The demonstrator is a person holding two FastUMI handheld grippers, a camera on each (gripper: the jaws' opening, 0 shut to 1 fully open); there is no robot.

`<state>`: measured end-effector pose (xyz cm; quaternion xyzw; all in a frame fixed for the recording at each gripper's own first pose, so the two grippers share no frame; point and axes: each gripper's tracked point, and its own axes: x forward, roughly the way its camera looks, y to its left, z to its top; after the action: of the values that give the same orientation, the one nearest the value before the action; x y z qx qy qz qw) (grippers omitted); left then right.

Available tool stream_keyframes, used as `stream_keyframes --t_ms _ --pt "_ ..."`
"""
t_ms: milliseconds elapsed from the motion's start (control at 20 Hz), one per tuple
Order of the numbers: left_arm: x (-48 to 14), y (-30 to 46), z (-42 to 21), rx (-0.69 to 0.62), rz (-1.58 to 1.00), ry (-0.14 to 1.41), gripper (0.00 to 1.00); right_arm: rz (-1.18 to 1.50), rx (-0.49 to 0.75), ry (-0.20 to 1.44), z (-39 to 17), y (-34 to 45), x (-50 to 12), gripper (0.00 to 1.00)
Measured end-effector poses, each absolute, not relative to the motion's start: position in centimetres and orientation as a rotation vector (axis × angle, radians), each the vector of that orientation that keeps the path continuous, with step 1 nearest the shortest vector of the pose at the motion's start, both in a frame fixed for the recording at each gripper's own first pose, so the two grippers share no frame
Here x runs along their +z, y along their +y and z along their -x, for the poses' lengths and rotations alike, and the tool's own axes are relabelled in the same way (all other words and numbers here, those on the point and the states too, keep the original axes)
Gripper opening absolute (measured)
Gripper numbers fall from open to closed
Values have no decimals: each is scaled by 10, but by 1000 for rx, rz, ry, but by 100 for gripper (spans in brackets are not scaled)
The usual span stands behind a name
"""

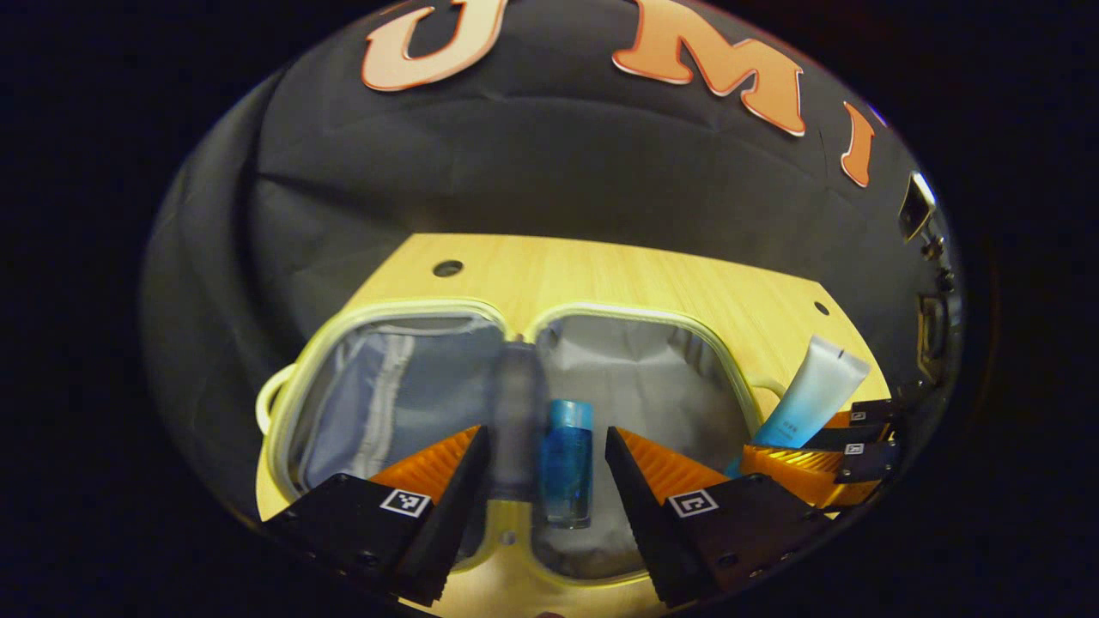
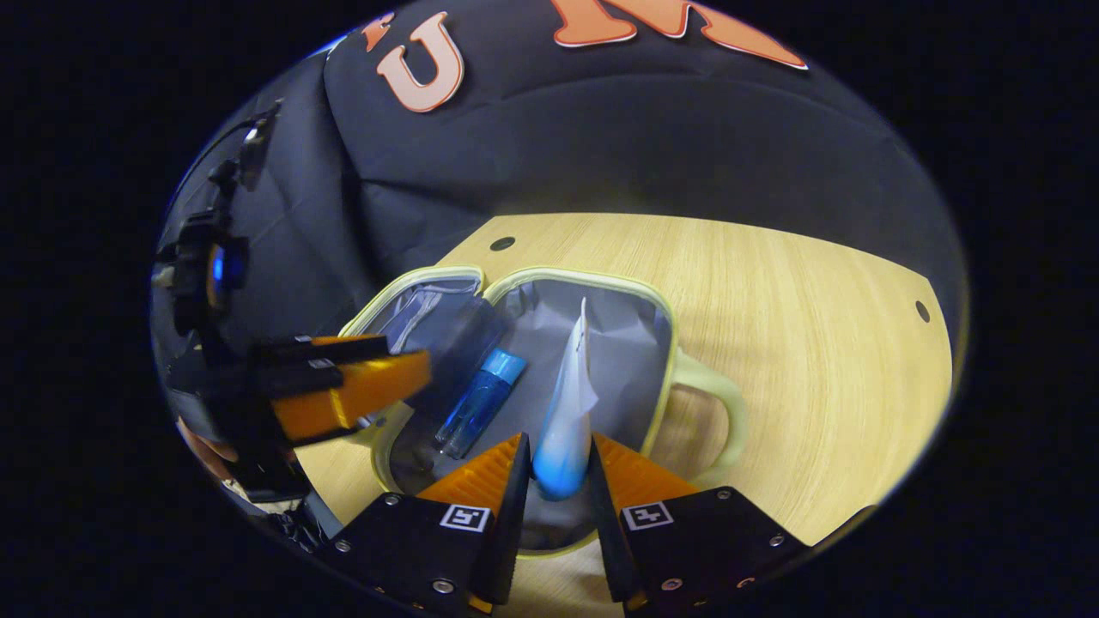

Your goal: First open the suitcase, pack the skin care products into it, and then close the suitcase.

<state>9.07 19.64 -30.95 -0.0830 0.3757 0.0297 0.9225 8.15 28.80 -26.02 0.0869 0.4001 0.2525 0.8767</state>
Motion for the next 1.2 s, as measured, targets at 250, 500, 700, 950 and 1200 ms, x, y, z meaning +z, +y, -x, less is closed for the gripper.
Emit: stream_keyframes --t_ms 250,500,700,950,1200 --pt "-257 238 -62 178 177 695 87 -180 542 916 -80 303 -280 42" --pt "-195 297 -11 304 192 647 88 -202 493 1036 -85 309 -304 42" --pt "-180 344 28 399 216 648 88 -231 438 1077 -89 310 -315 42" --pt "-195 392 41 487 276 644 88 -244 405 1075 -90 309 -309 42" --pt "-210 431 39 509 336 641 88 -270 356 1020 -87 290 -281 60"
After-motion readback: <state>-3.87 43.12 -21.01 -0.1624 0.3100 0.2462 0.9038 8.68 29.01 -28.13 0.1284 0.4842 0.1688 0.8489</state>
